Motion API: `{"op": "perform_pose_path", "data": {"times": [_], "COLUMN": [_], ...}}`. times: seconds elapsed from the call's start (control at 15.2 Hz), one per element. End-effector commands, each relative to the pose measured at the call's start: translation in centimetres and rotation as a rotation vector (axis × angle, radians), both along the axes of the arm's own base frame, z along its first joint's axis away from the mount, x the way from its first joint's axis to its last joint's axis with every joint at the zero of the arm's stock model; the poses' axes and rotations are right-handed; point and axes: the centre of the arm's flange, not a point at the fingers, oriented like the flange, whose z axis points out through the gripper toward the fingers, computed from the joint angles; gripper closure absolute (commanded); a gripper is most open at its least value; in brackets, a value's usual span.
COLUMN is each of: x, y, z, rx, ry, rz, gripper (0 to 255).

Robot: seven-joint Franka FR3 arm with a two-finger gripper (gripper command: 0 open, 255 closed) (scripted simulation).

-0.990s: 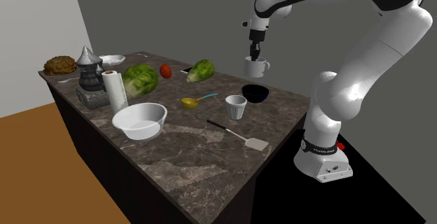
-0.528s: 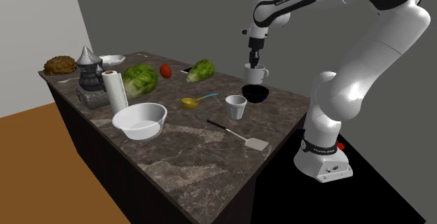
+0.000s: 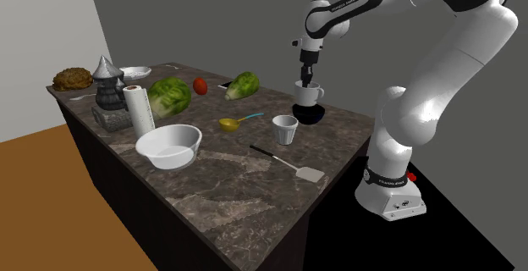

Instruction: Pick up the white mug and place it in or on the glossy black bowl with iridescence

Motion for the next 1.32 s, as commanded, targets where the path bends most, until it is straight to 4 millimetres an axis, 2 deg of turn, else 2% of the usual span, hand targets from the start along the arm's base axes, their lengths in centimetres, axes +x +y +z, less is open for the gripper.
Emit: {"op": "perform_pose_path", "data": {"times": [0.0, 0.07, 0.13, 0.46, 0.73, 1.25], "x": [0.0, 0.0, 0.0, 0.0, -0.5, -0.5], "y": [0.0, 0.0, 0.0, 0.0, -0.3, -0.2], "z": [0.0, 0.0, 0.0, 0.0, 5.0, 5.0], "rx": [0.0, 0.0, 0.0, 0.0, 0.0, 0.0], "ry": [0.0, 0.0, 0.0, 0.0, 0.0, 0.0], "rz": [0.0, 0.0, 0.0, 0.0, 0.0, 0.0], "gripper": [255, 255, 0, 0, 0, 0]}}
